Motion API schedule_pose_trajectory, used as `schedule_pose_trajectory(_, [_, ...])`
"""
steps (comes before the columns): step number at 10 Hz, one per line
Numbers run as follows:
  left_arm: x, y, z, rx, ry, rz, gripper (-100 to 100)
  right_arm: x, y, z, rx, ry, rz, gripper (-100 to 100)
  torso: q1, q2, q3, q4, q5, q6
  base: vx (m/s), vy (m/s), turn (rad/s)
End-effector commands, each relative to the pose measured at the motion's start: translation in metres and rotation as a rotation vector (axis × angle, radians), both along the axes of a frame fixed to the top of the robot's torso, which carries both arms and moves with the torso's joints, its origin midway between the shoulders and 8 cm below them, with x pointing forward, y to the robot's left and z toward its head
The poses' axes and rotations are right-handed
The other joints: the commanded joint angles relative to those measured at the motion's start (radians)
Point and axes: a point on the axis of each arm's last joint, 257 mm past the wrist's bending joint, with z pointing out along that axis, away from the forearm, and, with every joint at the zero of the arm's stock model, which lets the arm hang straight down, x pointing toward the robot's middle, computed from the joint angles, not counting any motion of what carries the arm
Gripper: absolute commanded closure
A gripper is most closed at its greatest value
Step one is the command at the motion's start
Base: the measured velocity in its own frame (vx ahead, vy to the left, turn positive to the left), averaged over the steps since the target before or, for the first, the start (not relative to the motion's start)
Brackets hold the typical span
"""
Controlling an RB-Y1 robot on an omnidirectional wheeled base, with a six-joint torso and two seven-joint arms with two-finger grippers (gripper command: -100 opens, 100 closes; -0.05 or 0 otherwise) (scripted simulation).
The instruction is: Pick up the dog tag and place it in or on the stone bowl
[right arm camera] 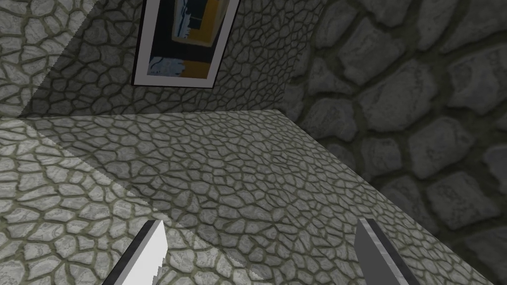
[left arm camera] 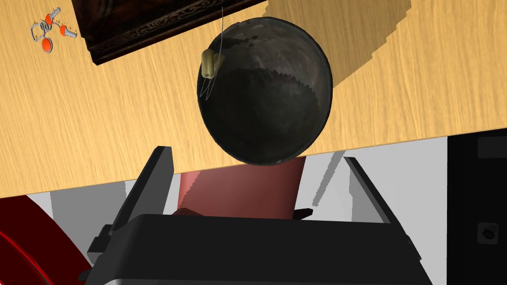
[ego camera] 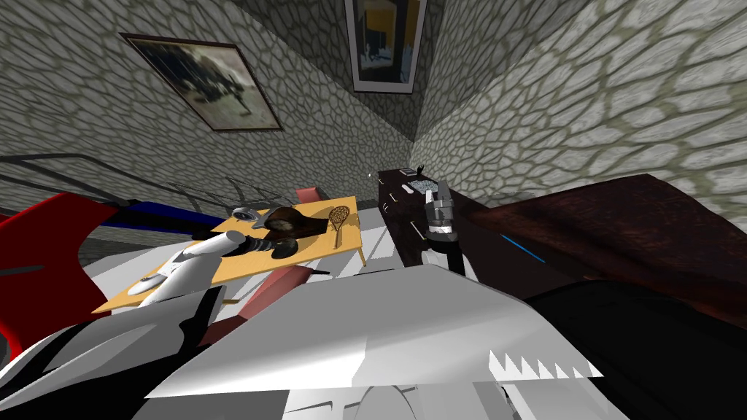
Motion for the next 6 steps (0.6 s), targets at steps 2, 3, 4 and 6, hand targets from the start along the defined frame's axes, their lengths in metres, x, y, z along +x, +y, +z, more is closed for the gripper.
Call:
schedule_pose_trajectory(2, [0.0001, 0.0000, 0.0000, 0.000, 0.000, 0.000, 0, 0.0000, 0.0000, 0.0000, 0.000, 0.000, 0.000, 0, 0.000, 0.000, 0.000, 0.000, 0.000, 0.000, 0.000, 0.000, 0.000])
schedule_pose_trajectory(3, [0.0001, 0.0000, 0.0000, 0.000, 0.000, 0.000, 0, 0.0000, 0.0000, 0.0000, 0.000, 0.000, 0.000, 0, 0.000, 0.000, 0.000, 0.000, 0.000, 0.000, 0.000, 0.000, 0.000])
schedule_pose_trajectory(4, [0.0001, 0.0000, 0.0000, 0.000, 0.000, 0.000, 0, 0.0000, 0.0000, 0.0000, 0.000, 0.000, 0.000, 0, 0.000, 0.000, 0.000, 0.000, 0.000, 0.000, 0.000, 0.000, 0.000])
schedule_pose_trajectory(6, [0.0001, 0.0000, 0.0000, 0.000, 0.000, 0.000, 0, 0.0000, 0.0000, 0.0000, 0.000, 0.000, 0.000, 0, 0.000, 0.000, 0.000, 0.000, 0.000, 0.000, 0.000, 0.000, 0.000])
